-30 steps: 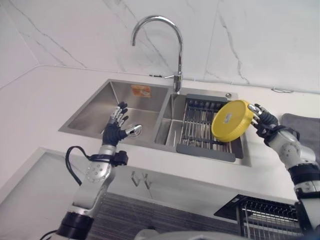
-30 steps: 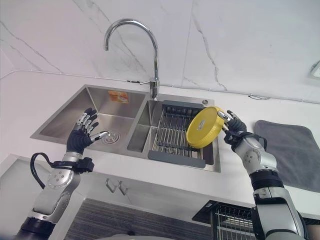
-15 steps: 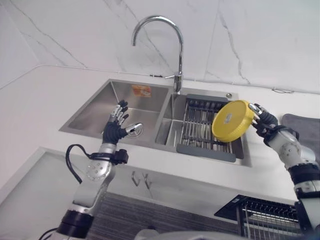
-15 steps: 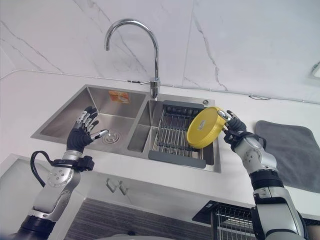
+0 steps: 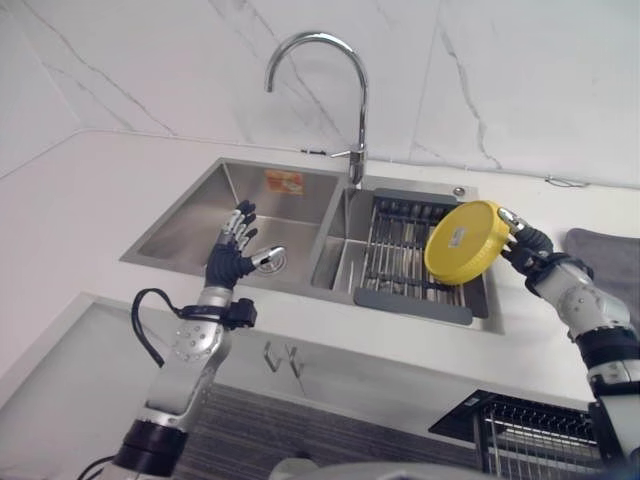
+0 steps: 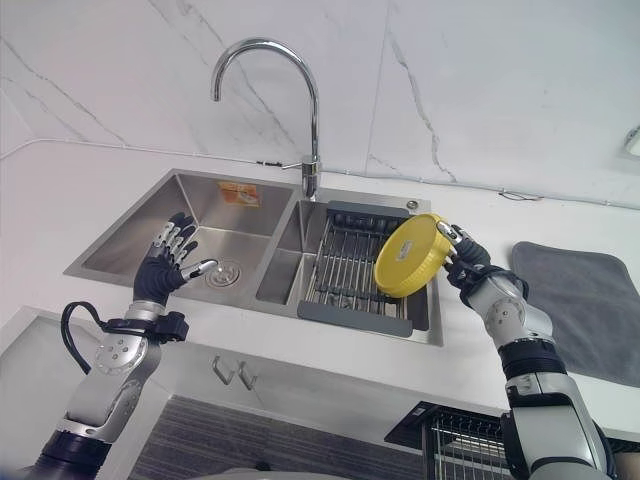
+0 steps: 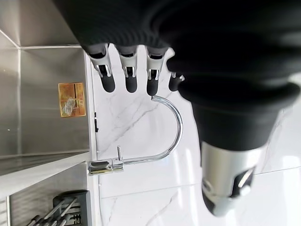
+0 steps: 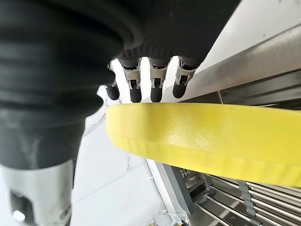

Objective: Place the dishes in the dishwasher.

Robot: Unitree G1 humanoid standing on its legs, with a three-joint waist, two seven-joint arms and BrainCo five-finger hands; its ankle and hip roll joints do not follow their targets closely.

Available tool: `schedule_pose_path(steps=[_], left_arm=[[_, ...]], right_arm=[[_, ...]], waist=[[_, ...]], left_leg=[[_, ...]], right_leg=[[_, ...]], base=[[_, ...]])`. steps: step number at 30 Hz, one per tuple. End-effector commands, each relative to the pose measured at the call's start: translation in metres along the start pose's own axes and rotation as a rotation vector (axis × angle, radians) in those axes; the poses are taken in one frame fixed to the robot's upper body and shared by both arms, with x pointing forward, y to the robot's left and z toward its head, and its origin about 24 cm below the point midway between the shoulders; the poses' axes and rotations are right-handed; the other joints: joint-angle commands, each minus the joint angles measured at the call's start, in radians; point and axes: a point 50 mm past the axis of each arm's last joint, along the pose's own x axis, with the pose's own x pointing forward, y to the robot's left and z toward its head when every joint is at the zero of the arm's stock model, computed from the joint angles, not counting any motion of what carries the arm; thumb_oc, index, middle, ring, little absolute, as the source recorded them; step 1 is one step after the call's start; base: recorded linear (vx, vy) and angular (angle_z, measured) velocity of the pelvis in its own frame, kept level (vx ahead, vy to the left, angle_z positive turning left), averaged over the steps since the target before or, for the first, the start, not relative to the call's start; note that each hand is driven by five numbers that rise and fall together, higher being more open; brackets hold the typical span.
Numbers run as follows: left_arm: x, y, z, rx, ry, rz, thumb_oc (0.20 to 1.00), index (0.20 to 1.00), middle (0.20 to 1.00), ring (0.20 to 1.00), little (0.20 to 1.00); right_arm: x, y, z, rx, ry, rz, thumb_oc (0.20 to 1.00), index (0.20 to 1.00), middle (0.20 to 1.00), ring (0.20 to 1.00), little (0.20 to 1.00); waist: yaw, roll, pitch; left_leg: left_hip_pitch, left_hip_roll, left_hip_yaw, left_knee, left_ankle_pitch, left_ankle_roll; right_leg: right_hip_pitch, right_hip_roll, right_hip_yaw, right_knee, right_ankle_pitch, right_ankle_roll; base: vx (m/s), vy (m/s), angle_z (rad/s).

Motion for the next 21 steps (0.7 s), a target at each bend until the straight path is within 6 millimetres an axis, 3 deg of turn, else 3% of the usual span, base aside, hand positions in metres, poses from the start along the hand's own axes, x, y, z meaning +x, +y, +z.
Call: schedule_pose_path(steps=[1, 21], left_arm=[[0.014, -0.001, 0.025, 0.012, -0.117, -0.043, 1.000, 1.000, 1.000, 1.000, 1.000], [0.013, 0.002, 0.022, 0.017, -0.100, -0.037, 1.000, 1.000, 1.000, 1.000, 1.000]], right_arm=[[0.009, 0.030, 0.040, 0.011, -0.108, 0.102, 1.000, 1.000, 1.000, 1.000, 1.000], [0.011, 0.029, 0.029, 0.010, -0.037, 0.097, 1.000, 1.000, 1.000, 1.000, 1.000]], waist=[[0.030, -0.034, -0.014], [0.034, -0.039, -0.011]], left_leg=[[0.035, 0.031, -0.006, -0.002, -0.055, -0.030], [0.040, 0.028, -0.006, -0.002, -0.056, -0.027]], right_leg=[[0.031, -0.036, 0.022, 0.002, -0.036, 0.008], [0.038, -0.036, 0.020, 0.002, -0.037, 0.008]], base=[[0.00, 0.000, 0.00], [0.00, 0.000, 0.00]])
